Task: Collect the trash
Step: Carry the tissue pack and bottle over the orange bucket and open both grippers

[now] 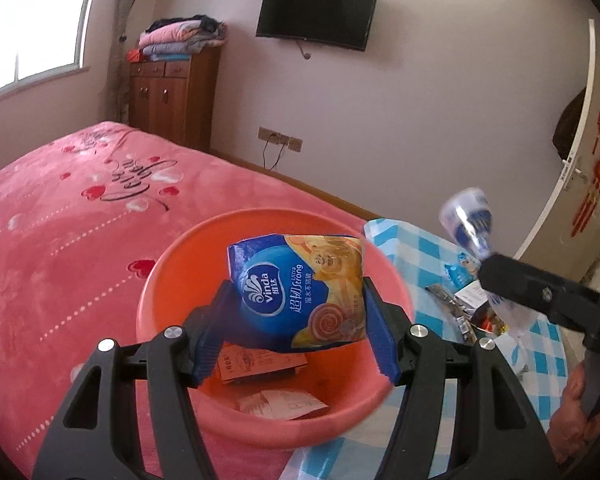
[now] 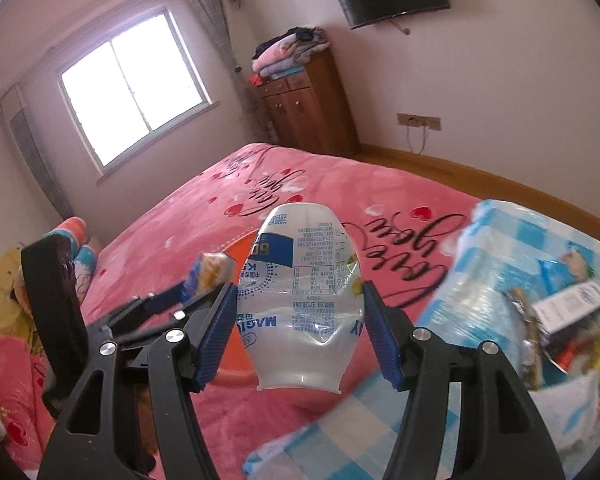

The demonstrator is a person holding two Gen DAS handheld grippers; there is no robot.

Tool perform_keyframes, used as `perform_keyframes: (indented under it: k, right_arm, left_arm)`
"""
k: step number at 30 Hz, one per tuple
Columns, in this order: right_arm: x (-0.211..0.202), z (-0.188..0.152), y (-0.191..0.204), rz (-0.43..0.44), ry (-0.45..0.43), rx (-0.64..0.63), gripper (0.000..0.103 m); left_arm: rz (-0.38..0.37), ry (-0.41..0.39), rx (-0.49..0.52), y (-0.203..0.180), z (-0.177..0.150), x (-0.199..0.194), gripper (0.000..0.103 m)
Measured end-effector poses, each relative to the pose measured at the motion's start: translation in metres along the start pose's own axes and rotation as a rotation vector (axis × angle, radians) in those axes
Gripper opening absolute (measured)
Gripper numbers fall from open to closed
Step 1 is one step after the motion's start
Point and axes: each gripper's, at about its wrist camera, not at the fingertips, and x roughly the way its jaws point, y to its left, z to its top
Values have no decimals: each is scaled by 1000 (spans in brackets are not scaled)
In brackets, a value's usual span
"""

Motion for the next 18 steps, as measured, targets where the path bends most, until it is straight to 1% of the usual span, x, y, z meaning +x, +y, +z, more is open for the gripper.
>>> perform_keyframes:
  k: [4,6,7,9,11,12,16,18]
  right_arm:
    - [28,8,5,7,32,8,63]
    - [41,12,5,15,46,14,63]
    - [45,12,5,21,54,21,70]
    - [46,10,0,30,46,56,79]
    - [37,6,-6,40,17,79,80]
    - [31,4,-8,30,3,79,80]
    - [7,-7,-19,-29,-55,84,89]
    - [-5,-13,-26,-59,-78,92,89]
  left_arm:
    - [6,21,-16,9,-3,14,64]
    - [3,30,-21,12,-4,19,68]
    - [10,34,-21,12,-4,21,73]
    - [25,37,-18,14,-6,23,78]
    - [27,36,-21,15,-7,24,87]
    - [29,33,-22,16,-7,24,88]
    - [43,10,5,8,-12,18,90]
    - [38,0,19,2,-14,16,92]
